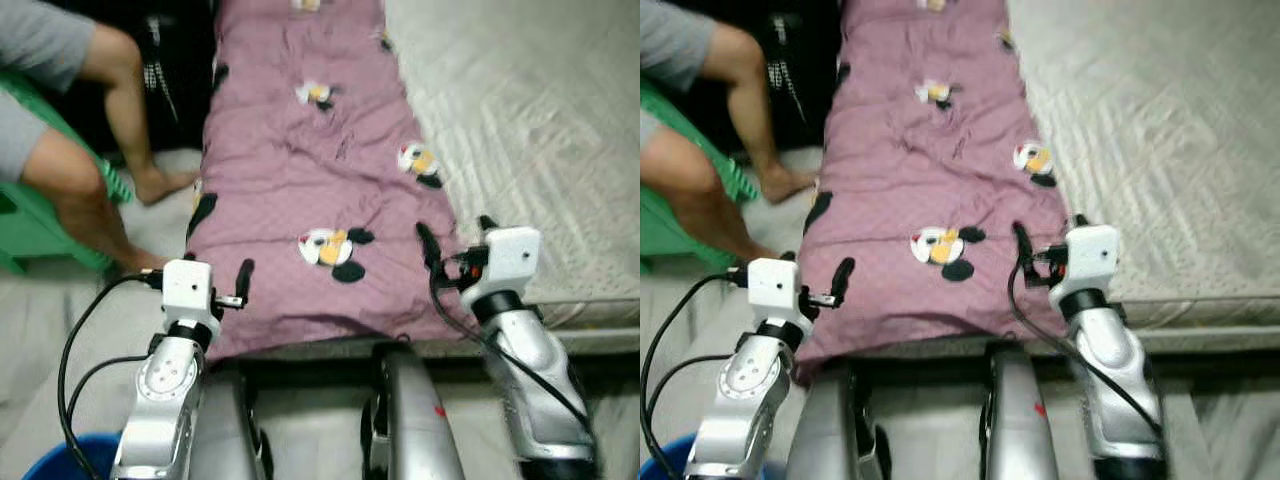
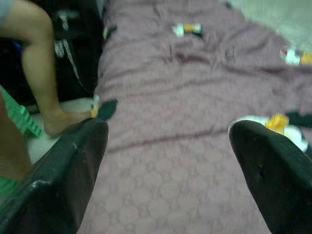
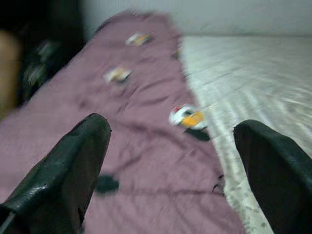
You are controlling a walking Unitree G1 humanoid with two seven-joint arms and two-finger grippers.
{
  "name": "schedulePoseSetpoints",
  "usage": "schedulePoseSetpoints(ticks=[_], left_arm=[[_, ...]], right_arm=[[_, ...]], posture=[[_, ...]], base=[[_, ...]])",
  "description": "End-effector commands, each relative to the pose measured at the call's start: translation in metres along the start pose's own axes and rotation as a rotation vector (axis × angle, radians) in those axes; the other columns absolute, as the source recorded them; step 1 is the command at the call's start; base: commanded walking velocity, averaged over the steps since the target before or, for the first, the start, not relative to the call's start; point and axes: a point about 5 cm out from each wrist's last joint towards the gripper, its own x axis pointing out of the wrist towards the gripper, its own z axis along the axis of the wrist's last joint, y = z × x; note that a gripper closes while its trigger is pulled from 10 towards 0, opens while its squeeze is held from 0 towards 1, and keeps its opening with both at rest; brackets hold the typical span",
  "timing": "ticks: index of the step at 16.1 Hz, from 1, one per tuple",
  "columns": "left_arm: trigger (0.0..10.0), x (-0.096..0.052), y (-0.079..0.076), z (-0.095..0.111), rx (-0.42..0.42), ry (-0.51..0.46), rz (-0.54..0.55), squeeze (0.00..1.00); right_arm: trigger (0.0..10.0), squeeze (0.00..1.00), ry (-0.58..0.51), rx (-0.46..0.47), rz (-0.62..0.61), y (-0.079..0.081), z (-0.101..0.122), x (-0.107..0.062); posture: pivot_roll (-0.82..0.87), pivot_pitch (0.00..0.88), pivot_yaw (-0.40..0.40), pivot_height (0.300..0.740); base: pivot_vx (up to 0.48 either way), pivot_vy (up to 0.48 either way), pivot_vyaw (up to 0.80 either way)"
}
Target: Clean up the room
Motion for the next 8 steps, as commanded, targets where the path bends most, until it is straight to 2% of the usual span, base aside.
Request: schedulePoseSetpoints(ticks=[1,2,5,6,8], left_arm=[[10.0,0.0,0.006,-0.002,0.002,0.002,0.035,0.0],[10.0,0.003,0.005,-0.001,-0.034,-0.007,0.028,0.0],[10.0,0.008,-0.001,-0.002,-0.043,-0.017,0.01,0.0],[10.0,0.011,-0.005,-0.001,-0.041,-0.02,-0.005,0.0],[10.0,0.014,-0.005,-0.001,-0.042,-0.024,-0.008,0.0]], right_arm=[[10.0,0.0,0.004,0.011,-0.044,-0.003,-0.002,0.0],[10.0,0.0,-0.022,0.006,-0.114,-0.003,-0.002,-0.002],[10.0,0.0,-0.023,0.071,-0.145,-0.007,-0.011,-0.011],[10.0,0.0,-0.02,0.05,-0.126,-0.008,-0.012,-0.012],[10.0,0.0,-0.019,0.032,-0.162,-0.014,-0.011,-0.008]], posture=[[-0.05,0.021,0.044,0.576],[-0.05,0.0,0.038,0.576],[-0.07,0.0,0.043,0.576],[-0.07,0.0,0.042,0.576],[-0.08,0.0,0.042,0.596]], base=[[0.0,0.0,0.0],[0.0,0.0,0.0],[0.0,0.0,0.0],[0.0,0.0,0.0],[0.0,0.0,0.0]])
